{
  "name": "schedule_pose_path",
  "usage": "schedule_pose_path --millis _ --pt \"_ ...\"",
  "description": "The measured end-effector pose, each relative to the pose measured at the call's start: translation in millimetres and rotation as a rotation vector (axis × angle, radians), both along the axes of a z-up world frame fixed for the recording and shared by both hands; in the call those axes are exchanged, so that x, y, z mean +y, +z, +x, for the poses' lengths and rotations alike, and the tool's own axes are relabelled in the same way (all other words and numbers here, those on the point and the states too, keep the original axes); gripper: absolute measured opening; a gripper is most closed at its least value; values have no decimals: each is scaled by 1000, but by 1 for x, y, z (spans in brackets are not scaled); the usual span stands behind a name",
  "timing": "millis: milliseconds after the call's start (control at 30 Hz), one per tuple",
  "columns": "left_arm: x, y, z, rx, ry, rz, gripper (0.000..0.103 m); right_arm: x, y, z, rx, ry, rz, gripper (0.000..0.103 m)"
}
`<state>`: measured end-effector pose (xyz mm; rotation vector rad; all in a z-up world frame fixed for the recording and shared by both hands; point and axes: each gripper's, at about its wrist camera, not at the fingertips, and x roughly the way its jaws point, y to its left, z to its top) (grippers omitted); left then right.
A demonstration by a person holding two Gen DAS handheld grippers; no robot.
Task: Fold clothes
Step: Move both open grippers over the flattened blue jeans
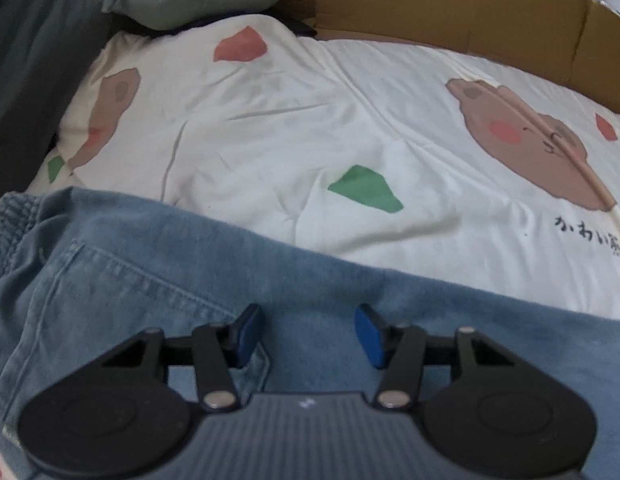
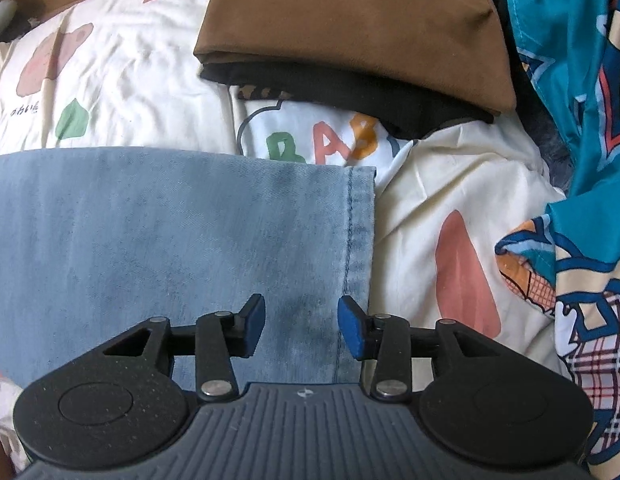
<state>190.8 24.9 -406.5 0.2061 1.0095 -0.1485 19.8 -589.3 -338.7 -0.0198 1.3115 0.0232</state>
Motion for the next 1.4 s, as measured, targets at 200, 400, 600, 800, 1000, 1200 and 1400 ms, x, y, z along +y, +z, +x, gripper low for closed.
schedule_pose_path --millis 200,400,600,800,1000,1200,1400 --pt "6 -4 19 -23 -29 -2 69 2 5 -7 31 22 -10 48" --pt "11 -5 39 -7 -10 -28 74 -1 17 -6 34 21 -24 48" --pt "8 22 51 75 35 -28 50 -6 48 -6 -26 -6 20 48" --pt "6 79 25 73 13 -35 55 -17 83 -9 -91 -31 69 50" --pt "15 136 -14 77 6 -50 60 -32 112 -22 -142 -58 107 50" --pt "32 181 -53 75 8 -39 60 -48 140 -40 -181 -78 132 50" --pt "52 203 -94 100 74 -35 65 -59 168 -51 -198 -68 183 50"
